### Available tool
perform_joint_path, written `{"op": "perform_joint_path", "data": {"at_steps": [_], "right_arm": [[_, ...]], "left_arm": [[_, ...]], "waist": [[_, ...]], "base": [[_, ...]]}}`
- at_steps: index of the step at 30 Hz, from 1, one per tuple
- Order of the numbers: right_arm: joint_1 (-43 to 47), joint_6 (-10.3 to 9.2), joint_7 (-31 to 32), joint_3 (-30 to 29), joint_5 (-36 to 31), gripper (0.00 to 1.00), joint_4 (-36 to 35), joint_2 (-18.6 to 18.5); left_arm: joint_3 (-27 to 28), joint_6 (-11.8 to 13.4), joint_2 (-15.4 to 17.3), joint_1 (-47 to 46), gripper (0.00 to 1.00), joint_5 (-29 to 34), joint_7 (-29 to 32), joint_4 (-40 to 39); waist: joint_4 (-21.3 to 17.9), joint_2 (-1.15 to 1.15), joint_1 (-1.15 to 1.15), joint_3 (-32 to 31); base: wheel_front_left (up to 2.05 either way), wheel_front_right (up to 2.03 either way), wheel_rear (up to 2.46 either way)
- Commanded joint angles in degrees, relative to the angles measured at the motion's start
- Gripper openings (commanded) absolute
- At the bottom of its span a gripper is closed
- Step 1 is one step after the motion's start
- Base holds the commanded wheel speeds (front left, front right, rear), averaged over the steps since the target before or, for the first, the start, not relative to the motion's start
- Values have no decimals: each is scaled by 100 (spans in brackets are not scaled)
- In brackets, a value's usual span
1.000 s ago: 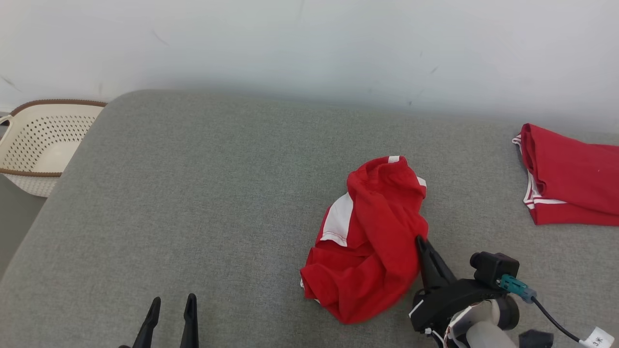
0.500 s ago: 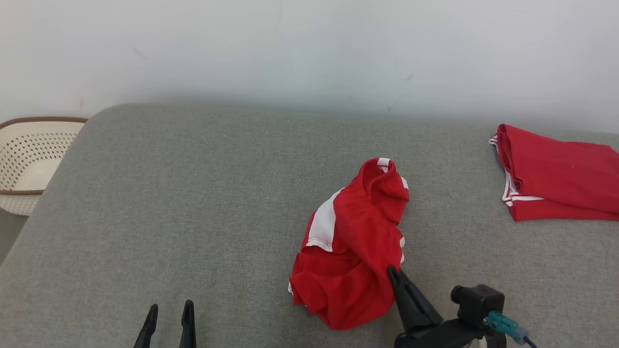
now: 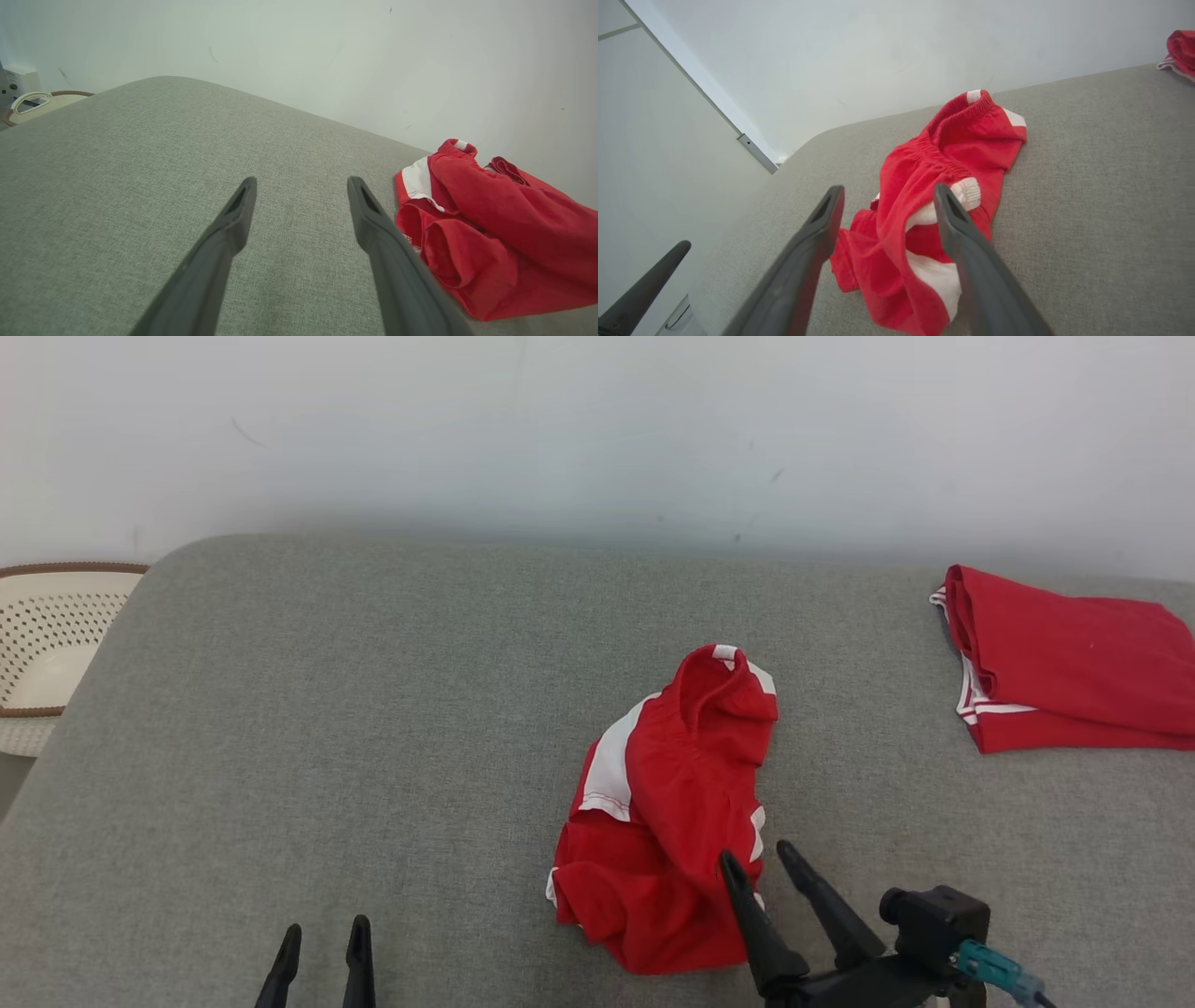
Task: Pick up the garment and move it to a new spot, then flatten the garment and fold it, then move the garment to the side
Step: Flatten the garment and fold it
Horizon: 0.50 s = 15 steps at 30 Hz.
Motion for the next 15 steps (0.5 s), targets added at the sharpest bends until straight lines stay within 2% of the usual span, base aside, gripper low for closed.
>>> {"op": "perform_joint_path", "data": {"at_steps": [1, 8, 11, 12, 15], "right_arm": [[2, 3, -65, -26, -52, 100, -62, -26], [-150, 3, -242, -357, -17, 100, -473, -202], [-354, 3, -142, -534, -82, 100, -346, -327], [-560, 3, -83, -598, -165, 100, -178, -513], [-834, 3, -28, -612, -67, 100, 276, -698]], "left_arm": [[23, 7, 0, -1, 100, 1, -19, 24], [-26, 68, 0, 55, 100, -38, -19, -38], [-75, 91, 1, 44, 100, -44, -19, -65], [-69, 61, 1, 7, 100, -42, -19, -44], [-71, 29, 1, -56, 100, -38, -19, -8]], "waist": [[-5, 0, 0, 1], [-12, 0, 0, 1], [1, 0, 0, 25], [22, 0, 0, 47], [74, 0, 0, 73]], "base": [[0, 0, 0], [0, 0, 0], [0, 0, 0], [0, 0, 0], [0, 0, 0]]}}
